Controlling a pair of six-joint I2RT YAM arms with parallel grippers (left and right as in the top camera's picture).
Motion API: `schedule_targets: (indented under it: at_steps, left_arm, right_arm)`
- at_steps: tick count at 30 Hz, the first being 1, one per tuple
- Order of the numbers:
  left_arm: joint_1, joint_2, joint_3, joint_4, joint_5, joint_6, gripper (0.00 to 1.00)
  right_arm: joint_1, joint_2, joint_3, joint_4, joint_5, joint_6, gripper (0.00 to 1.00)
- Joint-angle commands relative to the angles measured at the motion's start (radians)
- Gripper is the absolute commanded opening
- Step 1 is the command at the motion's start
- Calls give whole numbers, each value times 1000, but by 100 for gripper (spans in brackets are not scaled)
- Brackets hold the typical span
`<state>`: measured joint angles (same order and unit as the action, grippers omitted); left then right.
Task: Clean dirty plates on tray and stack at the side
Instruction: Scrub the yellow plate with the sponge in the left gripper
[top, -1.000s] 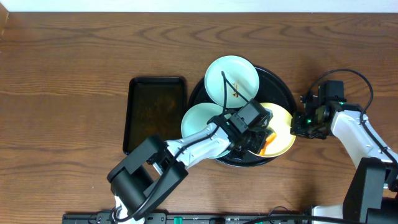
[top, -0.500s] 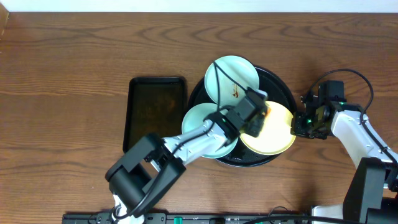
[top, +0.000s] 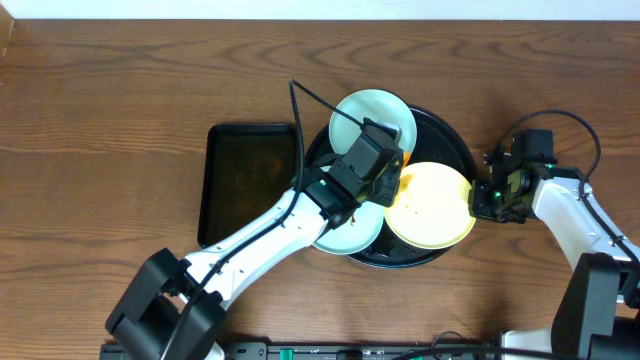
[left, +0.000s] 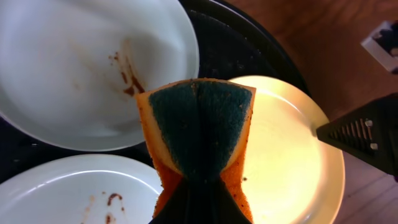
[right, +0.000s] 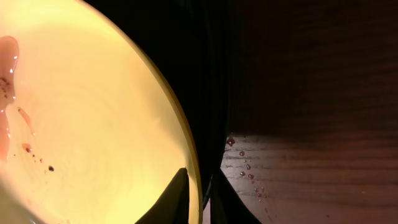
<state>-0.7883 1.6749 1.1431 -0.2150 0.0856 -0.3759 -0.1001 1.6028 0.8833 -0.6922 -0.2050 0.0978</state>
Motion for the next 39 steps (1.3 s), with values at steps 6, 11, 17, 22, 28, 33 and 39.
schedule_targets:
  at_steps: [6, 11, 17, 22, 28, 33, 39]
  left_arm:
    - [-71, 131, 2, 127, 45, 24, 7]
    - [-87, 244, 2, 208, 46, 42, 8]
    - [-88, 313, 2, 193, 148, 42, 7]
    - [-91, 307, 2, 237, 393, 42, 7]
    - [-92, 307, 2, 267, 483, 42, 7]
    - [-80, 303, 2, 285, 415, 42, 7]
    - [-52, 302, 2, 261, 114, 43, 7]
  right_arm:
    - [9, 0, 3, -3, 5, -1, 7]
    - [9, 0, 3, -8, 5, -1, 6]
    - [9, 0, 3, -8, 5, -1, 6]
    - [9, 0, 3, -8, 5, -1, 6]
    - [9, 0, 3, -8, 5, -1, 5]
    - [9, 0, 3, -9, 5, -1, 4]
    - [9, 0, 3, -16, 5, -1, 4]
